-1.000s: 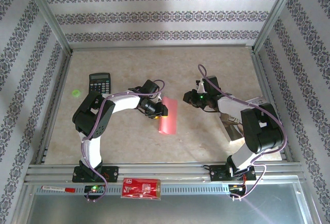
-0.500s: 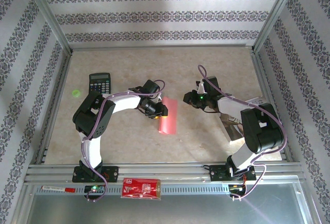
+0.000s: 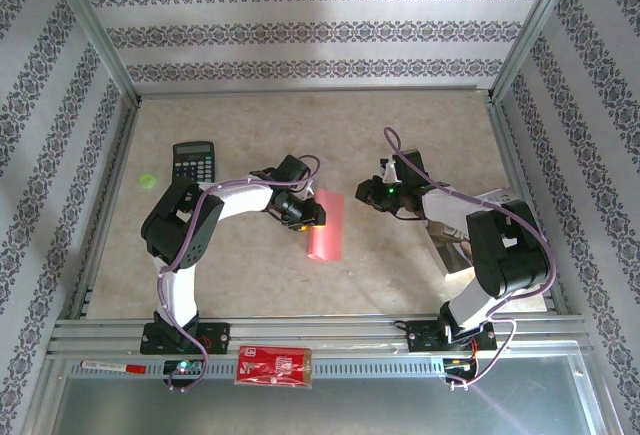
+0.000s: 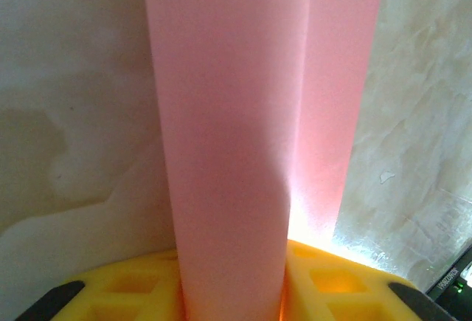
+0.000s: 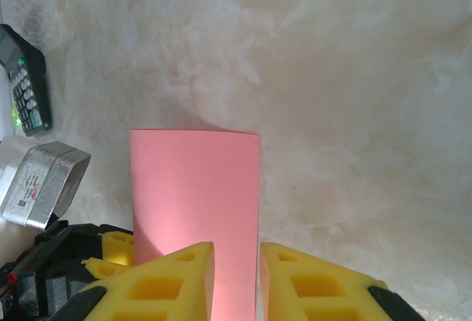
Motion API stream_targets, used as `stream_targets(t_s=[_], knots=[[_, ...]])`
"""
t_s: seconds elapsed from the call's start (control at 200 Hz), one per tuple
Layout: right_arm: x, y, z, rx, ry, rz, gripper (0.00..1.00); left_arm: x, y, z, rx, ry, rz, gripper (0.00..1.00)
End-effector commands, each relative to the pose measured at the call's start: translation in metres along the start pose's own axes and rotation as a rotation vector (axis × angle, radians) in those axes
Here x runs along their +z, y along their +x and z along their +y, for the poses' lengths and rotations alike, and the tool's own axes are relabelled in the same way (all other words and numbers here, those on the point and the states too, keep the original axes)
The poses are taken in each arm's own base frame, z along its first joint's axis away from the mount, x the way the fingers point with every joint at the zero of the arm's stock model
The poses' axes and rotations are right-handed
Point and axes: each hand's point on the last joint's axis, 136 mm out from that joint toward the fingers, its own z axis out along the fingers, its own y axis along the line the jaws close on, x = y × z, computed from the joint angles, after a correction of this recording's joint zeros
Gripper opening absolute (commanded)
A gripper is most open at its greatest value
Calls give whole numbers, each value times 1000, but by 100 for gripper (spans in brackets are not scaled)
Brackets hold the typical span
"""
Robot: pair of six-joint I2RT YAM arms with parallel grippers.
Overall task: Fold a paper plane with a square sheet of paper (pick it up from the middle)
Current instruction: Hold the square sheet of paper at the center of the table.
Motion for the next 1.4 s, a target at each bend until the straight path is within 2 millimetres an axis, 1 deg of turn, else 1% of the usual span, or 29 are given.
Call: stream_targets(t_s=[0.0, 0.325, 0.61, 0.799, 0.944, 1.124, 1.284, 1.394], knots=[[0, 0, -7, -2, 15, -1, 23, 27, 17, 77, -85, -269, 14, 33], [0, 1, -6, 0, 15, 0, 23, 31, 20, 79, -99, -266, 10, 33], [6, 10, -1, -6, 11, 21, 21, 33, 22, 81, -99, -272, 14, 33], [16, 26, 4, -7, 5, 65, 14, 34, 22, 82, -99, -274, 14, 33], [28, 42, 14, -16, -11, 112, 9, 34, 23, 82, -98, -275, 16, 33], [44, 60, 17, -20, -6, 163, 3, 34, 24, 82, -97, -274, 17, 33], [54, 69, 18, -22, 1, 194, 1, 34, 25, 83, -98, -276, 18, 33], [58, 72, 17, -20, 5, 208, 0, 34, 25, 83, -96, -276, 19, 33]])
